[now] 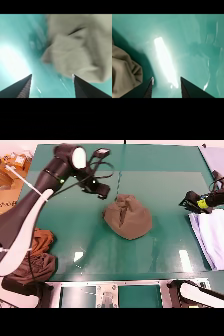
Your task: Fold the shirts.
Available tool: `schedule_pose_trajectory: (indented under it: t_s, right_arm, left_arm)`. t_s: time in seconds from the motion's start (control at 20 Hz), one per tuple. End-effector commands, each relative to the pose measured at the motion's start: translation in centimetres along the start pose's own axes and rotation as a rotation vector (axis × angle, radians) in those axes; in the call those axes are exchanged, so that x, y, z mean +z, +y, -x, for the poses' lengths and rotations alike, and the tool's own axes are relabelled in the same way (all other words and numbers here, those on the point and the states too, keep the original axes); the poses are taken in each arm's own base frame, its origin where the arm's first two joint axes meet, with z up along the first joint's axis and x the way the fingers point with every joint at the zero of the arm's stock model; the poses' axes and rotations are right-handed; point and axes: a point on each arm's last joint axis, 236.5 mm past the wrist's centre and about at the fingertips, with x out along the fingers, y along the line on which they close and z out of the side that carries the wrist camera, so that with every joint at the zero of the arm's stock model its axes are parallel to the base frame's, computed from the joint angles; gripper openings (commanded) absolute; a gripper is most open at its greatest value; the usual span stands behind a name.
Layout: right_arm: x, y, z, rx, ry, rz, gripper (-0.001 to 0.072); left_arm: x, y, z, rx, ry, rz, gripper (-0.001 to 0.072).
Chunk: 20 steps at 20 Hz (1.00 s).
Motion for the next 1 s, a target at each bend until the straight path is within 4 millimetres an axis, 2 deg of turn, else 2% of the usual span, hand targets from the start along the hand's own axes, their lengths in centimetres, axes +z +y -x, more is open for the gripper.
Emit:
schedule_pose_trajectory:
  t_s: [0.0,0.2,0.35,0.4,0.45,0.55,0.6,0.65,0.75,0.85,0.95]
  right_arm:
    - [-0.4,0.7,-3.9,0.071,0.08,-0.001,0.0395]
    - [-1.3,3.6,-9.5,0.197,0.167,-0.015,0.0387]
    - [-2.6,4.6,-13.0,0.195,0.211,0.012,0.0388]
    - [-3.0,5.0,-13.9,0.194,0.223,0.019,0.0387]
    - [-3.3,5.5,-14.5,0.197,0.231,0.022,0.0387]
    - [-3.8,6.1,-15.4,0.201,0.238,0.026,0.0387]
    - [-3.8,6.2,-15.5,0.201,0.239,0.029,0.0387]
    - [-3.6,6.3,-15.5,0.201,0.232,0.029,0.0387]
    - [-2.9,6.6,-15.2,0.208,0.217,0.034,0.0387]
    - [-2.2,7.1,-14.9,0.217,0.199,0.043,0.0388]
    - [-1.9,8.4,-14.6,0.255,0.191,0.027,0.0389]
  left_arm:
    - [-1.6,2.9,-4.1,-0.109,0.01,0.2,0.0582]
    - [-0.1,0.0,-9.3,-0.28,-0.146,0.295,0.0581]
    - [1.6,-2.8,-11.3,-0.379,-0.207,0.308,0.0579]
    - [1.6,-3.6,-11.9,-0.407,-0.204,0.315,0.0579]
    - [1.2,-4.4,-12.4,-0.435,-0.184,0.322,0.0542]
    - [-0.4,-5.9,-12.8,-0.499,-0.113,0.3,0.0317]
    - [-1.2,-6.3,-12.4,-0.518,-0.086,0.248,0.0092]
    - [-1.5,-6.1,-11.5,-0.541,-0.062,0.217,0.0028]
    - [-1.4,-4.3,-9.3,-0.57,-0.026,0.197,0.0029]
    - [-0.9,-1.2,-6.5,-0.588,-0.017,0.204,0.0028]
    - [-0.7,2.0,-5.1,-0.584,-0.029,0.238,0.0028]
